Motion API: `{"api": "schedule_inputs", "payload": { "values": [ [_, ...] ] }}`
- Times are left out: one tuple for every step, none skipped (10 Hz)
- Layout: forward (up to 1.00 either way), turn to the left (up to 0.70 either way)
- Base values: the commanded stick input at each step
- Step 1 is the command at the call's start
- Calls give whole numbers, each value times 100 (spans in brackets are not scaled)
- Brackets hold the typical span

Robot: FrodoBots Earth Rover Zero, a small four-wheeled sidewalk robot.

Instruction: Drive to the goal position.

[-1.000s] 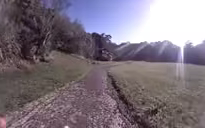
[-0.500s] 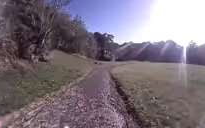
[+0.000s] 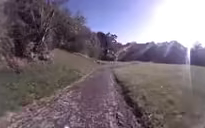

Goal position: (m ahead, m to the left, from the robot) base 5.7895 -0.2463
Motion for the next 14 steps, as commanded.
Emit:
{"api": "schedule_inputs", "payload": {
  "values": [
    [100, 0],
    [100, 0],
    [100, 0],
    [100, 0],
    [100, 0],
    [100, -7],
    [100, -16],
    [100, -39],
    [100, -38],
    [100, -26],
    [100, -9],
    [100, 0],
    [100, 0],
    [100, 0]
  ]
}}
